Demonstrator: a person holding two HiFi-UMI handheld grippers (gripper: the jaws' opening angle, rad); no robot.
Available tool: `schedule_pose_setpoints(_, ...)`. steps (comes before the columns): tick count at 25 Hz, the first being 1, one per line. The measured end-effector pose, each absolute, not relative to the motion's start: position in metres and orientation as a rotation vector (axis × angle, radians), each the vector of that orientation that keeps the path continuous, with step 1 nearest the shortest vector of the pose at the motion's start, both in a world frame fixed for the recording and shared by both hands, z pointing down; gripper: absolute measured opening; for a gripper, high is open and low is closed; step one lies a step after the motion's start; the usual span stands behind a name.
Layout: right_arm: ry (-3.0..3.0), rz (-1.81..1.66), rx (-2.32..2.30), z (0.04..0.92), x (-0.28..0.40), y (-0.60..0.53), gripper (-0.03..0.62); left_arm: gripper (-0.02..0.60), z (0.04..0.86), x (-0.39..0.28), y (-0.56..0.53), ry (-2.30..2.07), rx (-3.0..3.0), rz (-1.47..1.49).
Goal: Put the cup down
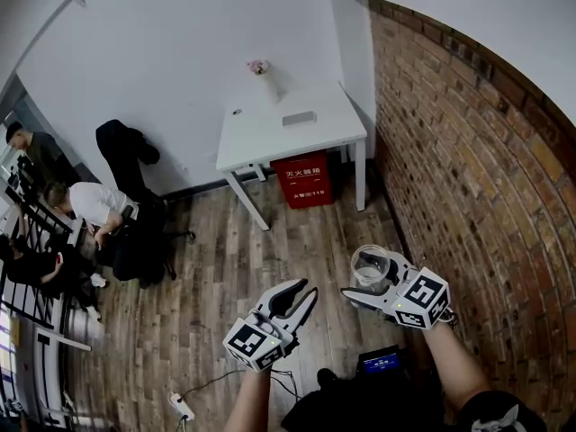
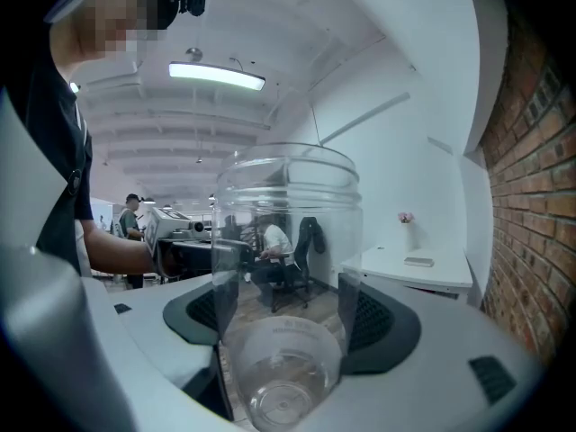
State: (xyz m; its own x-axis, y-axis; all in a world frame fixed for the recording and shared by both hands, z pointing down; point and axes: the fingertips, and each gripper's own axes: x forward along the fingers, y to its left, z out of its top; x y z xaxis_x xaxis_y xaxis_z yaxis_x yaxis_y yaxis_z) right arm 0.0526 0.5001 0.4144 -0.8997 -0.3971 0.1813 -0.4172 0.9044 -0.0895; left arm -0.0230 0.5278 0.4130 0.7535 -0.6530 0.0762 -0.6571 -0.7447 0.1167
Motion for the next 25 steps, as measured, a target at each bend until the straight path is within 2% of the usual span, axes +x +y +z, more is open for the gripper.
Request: schedule_pose_setpoints(25, -2.898, 0.274, 0.655, 0.441, 0.117, 0.431, 0.362, 0.094, 0.426, 0.019, 0.452, -1.107, 2.780, 0.066)
